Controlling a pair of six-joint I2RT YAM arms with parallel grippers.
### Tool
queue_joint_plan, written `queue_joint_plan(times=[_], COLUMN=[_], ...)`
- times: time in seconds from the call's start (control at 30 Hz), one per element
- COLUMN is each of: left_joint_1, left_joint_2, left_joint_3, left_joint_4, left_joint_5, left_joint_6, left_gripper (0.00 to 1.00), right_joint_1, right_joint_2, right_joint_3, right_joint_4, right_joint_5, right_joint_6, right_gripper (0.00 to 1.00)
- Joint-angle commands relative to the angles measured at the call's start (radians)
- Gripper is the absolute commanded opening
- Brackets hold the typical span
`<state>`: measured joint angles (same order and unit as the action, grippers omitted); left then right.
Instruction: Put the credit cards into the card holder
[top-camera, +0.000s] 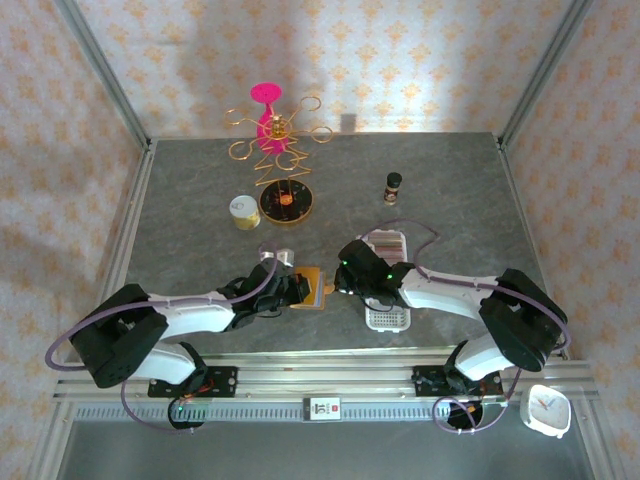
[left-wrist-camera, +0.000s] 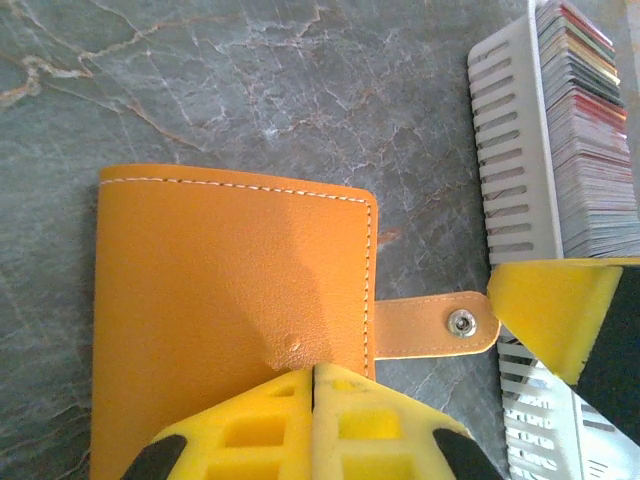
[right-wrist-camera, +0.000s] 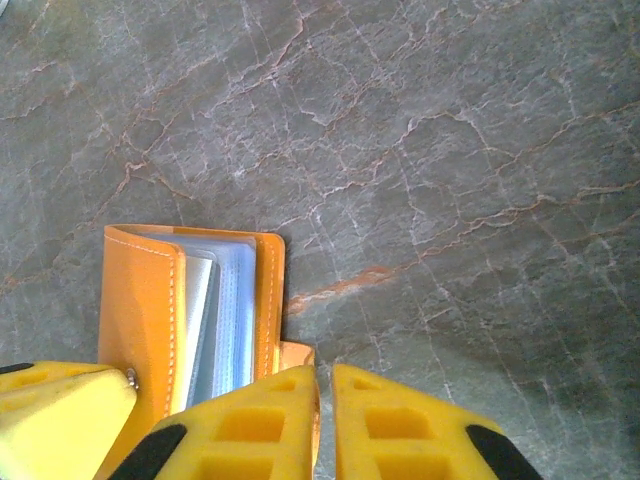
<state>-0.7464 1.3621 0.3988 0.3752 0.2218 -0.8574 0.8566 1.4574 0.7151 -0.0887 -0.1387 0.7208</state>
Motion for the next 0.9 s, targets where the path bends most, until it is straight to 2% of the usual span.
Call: queue_joint_plan(times=[0.0,0.23,0.37,0.4,0.53,0.63,0.87], left_joint_1=[-0.003,-0.004,-0.004,-0.002,-0.003,-0.004,-0.003], left_joint_2=[-0.043,-0.072,-0.105,-0.116,-0.149,-0.172,-0.303], left_joint_3=[-0.023,-0.066,-0.08,-0.086,-0.091,-0.09,-0.108], left_joint_4=[-0.04,-0.047,-0.078,-0.078,-0.08,-0.097,-0.205], left_joint_5=[-0.065,-0.049,-0.064,-0.065,-0.071,-0.071,-0.154], left_joint_6=[-0.002,-0.008,-0.002,-0.002,-0.003,0.005,0.012], left_gripper=[0.0,0.0,0.0,0.0,0.0,0.0,0.0], right_joint_1=[0.007,0.013,0.016,0.016,0.019,0.027,0.042], right_joint_2=[0.006,0.017,0.021,0.021,0.021,0.011,0.004], right_joint_3=[-0.004,-0.006,-0.003,-0.002,-0.005,-0.008,-0.003], right_joint_4=[0.006,0.02,0.023,0.023,0.033,0.05,0.058], right_joint_5=[-0.009,-0.056,-0.065,-0.067,-0.081,-0.084,-0.076], right_joint_6=[-0.004,-0.012,-0.011,-0.009,-0.011,-0.01,-0.007], right_gripper=[0.13,0.13,0.05,0.06,0.19,0.2,0.2])
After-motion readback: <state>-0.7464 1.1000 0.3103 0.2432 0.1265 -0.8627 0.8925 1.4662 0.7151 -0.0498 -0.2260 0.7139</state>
